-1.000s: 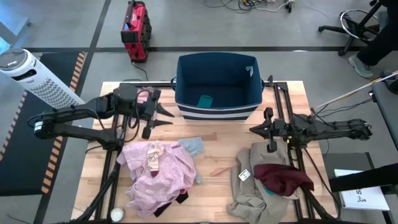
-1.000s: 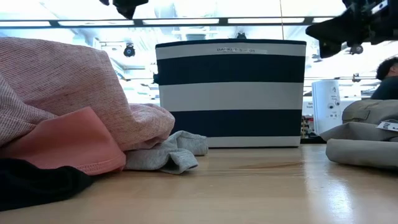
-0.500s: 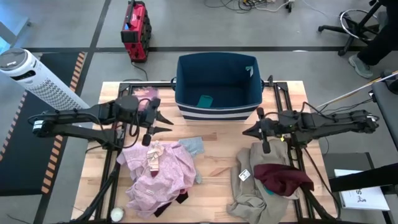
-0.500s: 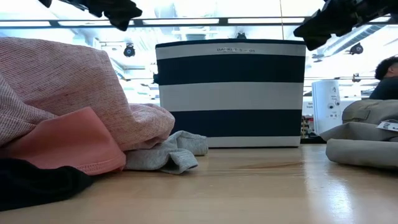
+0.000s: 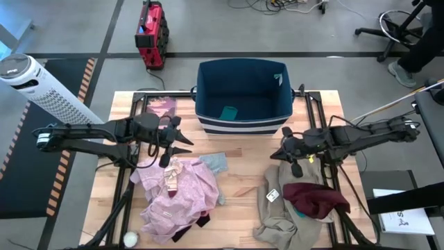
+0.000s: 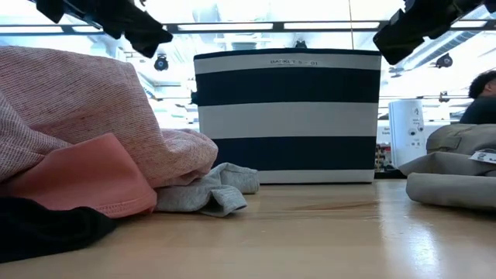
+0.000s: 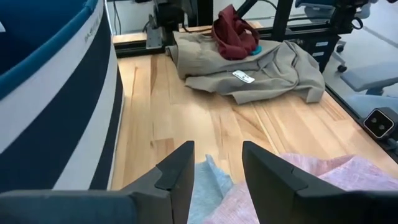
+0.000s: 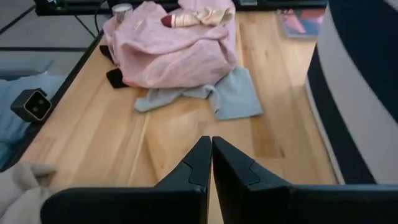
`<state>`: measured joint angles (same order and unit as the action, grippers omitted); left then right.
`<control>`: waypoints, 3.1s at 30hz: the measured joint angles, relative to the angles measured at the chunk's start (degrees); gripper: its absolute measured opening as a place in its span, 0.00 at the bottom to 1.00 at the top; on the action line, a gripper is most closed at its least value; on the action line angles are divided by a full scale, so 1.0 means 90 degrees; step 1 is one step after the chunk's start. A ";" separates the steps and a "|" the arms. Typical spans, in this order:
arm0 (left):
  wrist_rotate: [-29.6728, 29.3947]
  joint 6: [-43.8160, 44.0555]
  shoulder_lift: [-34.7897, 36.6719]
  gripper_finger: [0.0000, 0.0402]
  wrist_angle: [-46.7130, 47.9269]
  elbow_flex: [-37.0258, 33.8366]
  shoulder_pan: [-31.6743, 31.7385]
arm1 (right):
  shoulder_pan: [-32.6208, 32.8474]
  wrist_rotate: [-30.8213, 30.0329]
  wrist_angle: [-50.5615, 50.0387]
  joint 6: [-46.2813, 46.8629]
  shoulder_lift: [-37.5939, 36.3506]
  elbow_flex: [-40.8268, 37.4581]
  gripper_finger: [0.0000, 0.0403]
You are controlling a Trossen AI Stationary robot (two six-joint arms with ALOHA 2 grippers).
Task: Sort clothes
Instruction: Put the maroon underwear into the blue bin
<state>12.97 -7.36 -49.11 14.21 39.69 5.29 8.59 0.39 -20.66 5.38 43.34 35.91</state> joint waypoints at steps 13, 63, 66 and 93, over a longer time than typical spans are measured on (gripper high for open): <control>0.0002 0.0214 -0.0129 0.37 -0.0030 -0.0065 -0.0001 | 0.0515 0.0013 -0.1976 0.0983 0.0862 0.0883 0.24; 0.0007 0.0386 -0.0130 0.36 0.0122 -0.0094 -0.0043 | 0.0907 0.3157 -0.3388 0.1233 0.3035 0.1164 0.09; 0.0007 0.0386 -0.0132 0.36 0.0150 -0.0094 -0.0043 | 0.0907 0.3273 -0.3337 0.1143 0.3048 0.1162 0.01; 0.0007 0.0333 -0.0145 0.34 0.0139 -0.0094 -0.0043 | 0.0907 0.0890 -0.3741 0.0102 0.3104 0.4504 0.00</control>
<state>13.04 -4.36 -50.41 15.46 38.85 4.91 16.75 8.41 -54.33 6.30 71.28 76.45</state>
